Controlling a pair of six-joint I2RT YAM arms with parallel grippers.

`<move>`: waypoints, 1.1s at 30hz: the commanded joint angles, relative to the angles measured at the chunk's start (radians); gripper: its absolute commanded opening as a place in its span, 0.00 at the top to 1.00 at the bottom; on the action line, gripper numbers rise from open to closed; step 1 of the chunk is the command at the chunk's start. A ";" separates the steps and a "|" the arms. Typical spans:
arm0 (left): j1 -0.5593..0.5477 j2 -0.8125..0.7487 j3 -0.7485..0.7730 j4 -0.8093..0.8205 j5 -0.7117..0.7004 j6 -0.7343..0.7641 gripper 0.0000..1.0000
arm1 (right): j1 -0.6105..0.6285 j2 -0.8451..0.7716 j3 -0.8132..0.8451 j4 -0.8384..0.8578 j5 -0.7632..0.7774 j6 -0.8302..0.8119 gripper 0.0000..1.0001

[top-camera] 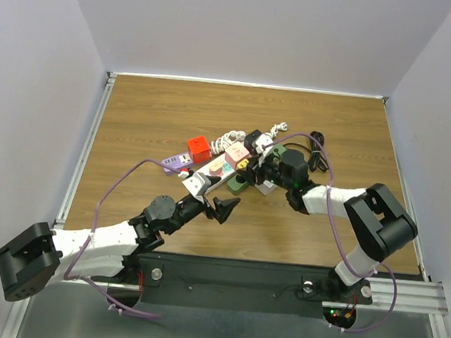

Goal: Insert the plug

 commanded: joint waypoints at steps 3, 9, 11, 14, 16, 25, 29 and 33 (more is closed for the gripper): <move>0.038 -0.025 -0.015 0.001 0.039 -0.024 0.01 | -0.004 0.025 0.028 0.105 -0.111 -0.043 1.00; 0.046 -0.005 -0.010 0.006 0.049 -0.020 0.01 | -0.002 0.038 0.021 0.103 -0.121 -0.058 0.99; 0.047 -0.005 -0.010 0.006 0.049 -0.021 0.01 | -0.002 0.048 0.022 0.103 -0.118 -0.061 1.00; 0.047 -0.009 -0.012 0.007 0.056 -0.020 0.01 | -0.004 0.061 0.021 0.102 -0.108 -0.063 1.00; 0.047 -0.014 -0.013 0.010 0.060 -0.017 0.01 | -0.002 0.068 0.021 0.102 -0.112 -0.064 0.99; 0.047 -0.008 -0.015 0.016 0.068 -0.011 0.01 | -0.004 0.067 0.013 0.094 -0.089 -0.072 0.99; 0.047 -0.006 -0.013 0.016 0.068 -0.008 0.01 | -0.002 0.056 0.016 0.072 -0.096 -0.077 1.00; 0.047 -0.005 -0.013 0.018 0.069 -0.004 0.01 | -0.002 0.058 0.037 0.002 -0.101 -0.087 1.00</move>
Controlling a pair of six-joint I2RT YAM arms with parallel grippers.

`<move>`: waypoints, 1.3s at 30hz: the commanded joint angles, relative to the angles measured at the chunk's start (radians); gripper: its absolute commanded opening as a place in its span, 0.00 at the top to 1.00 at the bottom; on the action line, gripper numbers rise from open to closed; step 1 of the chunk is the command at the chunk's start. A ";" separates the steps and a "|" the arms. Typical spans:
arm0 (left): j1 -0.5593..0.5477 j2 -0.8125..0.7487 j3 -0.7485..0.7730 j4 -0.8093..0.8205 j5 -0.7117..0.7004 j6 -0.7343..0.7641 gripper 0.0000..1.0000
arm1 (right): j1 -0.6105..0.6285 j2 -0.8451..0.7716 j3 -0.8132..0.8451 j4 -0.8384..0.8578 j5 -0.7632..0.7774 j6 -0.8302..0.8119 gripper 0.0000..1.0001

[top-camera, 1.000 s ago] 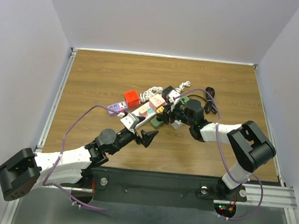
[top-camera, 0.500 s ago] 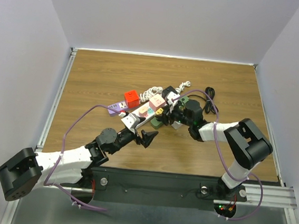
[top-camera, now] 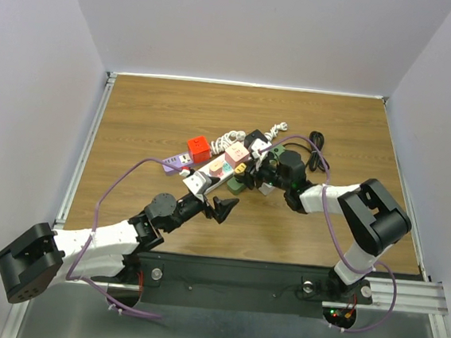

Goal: Insert the plug

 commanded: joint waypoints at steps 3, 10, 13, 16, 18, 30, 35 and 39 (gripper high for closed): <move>0.002 -0.004 -0.008 0.050 0.015 0.012 0.01 | -0.004 0.010 0.051 -0.059 -0.004 -0.028 0.99; 0.002 -0.009 -0.011 0.054 0.021 0.012 0.01 | -0.002 0.031 0.025 -0.065 0.017 -0.002 0.99; 0.002 -0.012 -0.014 0.054 0.026 0.010 0.01 | -0.004 0.058 0.030 -0.079 0.025 0.006 0.99; 0.002 -0.019 -0.020 0.058 0.026 0.007 0.01 | -0.004 0.068 0.019 -0.079 0.029 0.012 1.00; 0.002 -0.021 -0.023 0.062 0.028 0.007 0.01 | -0.002 0.082 0.019 -0.082 0.034 0.017 1.00; 0.002 -0.032 -0.032 0.073 0.040 0.012 0.01 | -0.002 0.111 -0.012 -0.093 0.115 0.055 0.99; 0.002 -0.036 -0.038 0.082 0.038 0.013 0.01 | -0.002 0.088 -0.079 -0.041 0.164 0.110 1.00; 0.002 -0.038 -0.038 0.082 0.034 0.012 0.01 | -0.002 0.097 -0.144 0.054 0.195 0.171 1.00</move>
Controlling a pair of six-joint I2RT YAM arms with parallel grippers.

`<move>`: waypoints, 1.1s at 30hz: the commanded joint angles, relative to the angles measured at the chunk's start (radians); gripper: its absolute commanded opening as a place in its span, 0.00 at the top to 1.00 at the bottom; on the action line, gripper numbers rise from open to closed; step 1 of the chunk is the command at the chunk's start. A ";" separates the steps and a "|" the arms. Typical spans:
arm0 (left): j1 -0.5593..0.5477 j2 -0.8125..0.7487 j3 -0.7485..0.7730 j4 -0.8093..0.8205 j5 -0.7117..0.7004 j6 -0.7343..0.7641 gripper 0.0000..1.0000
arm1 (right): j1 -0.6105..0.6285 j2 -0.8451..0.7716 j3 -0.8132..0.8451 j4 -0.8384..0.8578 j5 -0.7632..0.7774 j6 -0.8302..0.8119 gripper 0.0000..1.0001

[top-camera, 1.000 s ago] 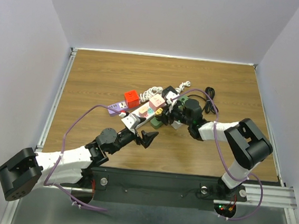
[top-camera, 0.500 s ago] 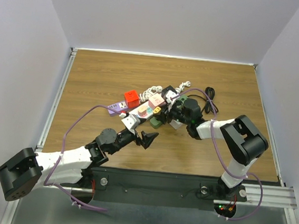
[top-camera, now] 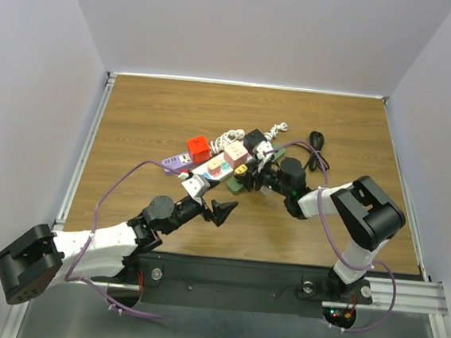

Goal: Insert the plug

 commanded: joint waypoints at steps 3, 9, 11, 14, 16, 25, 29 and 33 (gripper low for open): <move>0.002 -0.032 -0.008 0.058 0.009 0.012 0.01 | -0.005 0.056 -0.125 -0.011 0.100 0.084 1.00; 0.002 -0.040 -0.010 0.058 0.012 0.011 0.01 | -0.004 0.107 -0.119 0.036 0.108 0.090 1.00; 0.002 -0.037 -0.010 0.057 0.009 0.011 0.01 | -0.005 0.122 -0.108 0.035 0.101 0.085 1.00; 0.002 -0.034 -0.010 0.057 0.004 0.009 0.01 | -0.004 0.125 -0.115 0.038 0.086 0.076 1.00; 0.002 -0.028 -0.007 0.057 -0.002 0.012 0.01 | -0.002 0.124 -0.128 0.039 0.086 0.065 0.99; 0.002 -0.021 -0.002 0.055 0.010 0.014 0.02 | 0.038 0.113 -0.144 0.035 0.135 0.039 1.00; 0.002 -0.024 -0.003 0.055 0.018 0.009 0.02 | 0.038 0.095 -0.099 -0.026 0.144 0.050 1.00; 0.002 -0.029 -0.005 0.057 0.021 0.006 0.02 | 0.038 0.075 -0.067 -0.109 0.150 0.054 1.00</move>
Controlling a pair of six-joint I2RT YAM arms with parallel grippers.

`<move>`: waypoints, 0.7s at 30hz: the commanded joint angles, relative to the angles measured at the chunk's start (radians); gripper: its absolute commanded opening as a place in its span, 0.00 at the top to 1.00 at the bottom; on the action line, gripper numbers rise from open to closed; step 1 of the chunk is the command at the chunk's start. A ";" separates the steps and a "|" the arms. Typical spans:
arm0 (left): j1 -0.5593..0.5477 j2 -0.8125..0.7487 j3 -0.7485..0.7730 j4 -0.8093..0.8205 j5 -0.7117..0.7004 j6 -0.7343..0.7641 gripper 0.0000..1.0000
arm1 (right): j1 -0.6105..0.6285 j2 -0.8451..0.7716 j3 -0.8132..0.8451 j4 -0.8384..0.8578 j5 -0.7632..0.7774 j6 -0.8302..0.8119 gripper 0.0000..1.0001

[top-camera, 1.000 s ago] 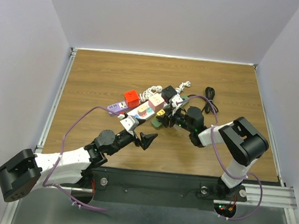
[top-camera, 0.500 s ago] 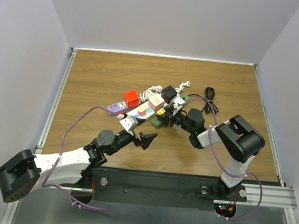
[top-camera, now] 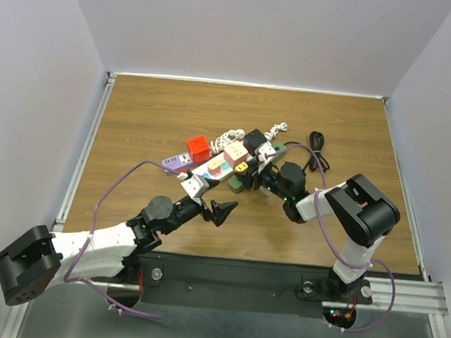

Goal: Insert the plug

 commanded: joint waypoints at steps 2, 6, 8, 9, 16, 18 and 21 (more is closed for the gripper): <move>0.002 -0.017 -0.005 0.053 0.042 -0.001 0.02 | 0.012 0.006 0.010 -0.378 0.072 0.020 0.99; 0.002 -0.022 -0.008 0.057 0.050 -0.001 0.02 | 0.012 -0.023 0.032 -0.471 0.105 0.016 0.99; 0.002 -0.023 -0.011 0.059 0.054 -0.003 0.02 | 0.012 -0.034 0.046 -0.496 0.111 0.023 1.00; 0.002 -0.026 -0.013 0.059 0.059 -0.006 0.02 | 0.013 -0.035 0.049 -0.509 0.119 0.025 1.00; 0.002 -0.049 -0.026 0.067 0.068 -0.012 0.02 | 0.033 0.000 0.073 -0.565 0.144 0.029 1.00; 0.002 -0.060 -0.030 0.067 0.070 -0.012 0.02 | 0.055 0.028 0.087 -0.585 0.167 0.026 1.00; 0.002 -0.063 -0.034 0.071 0.073 -0.012 0.03 | 0.073 0.039 0.081 -0.593 0.202 0.034 1.00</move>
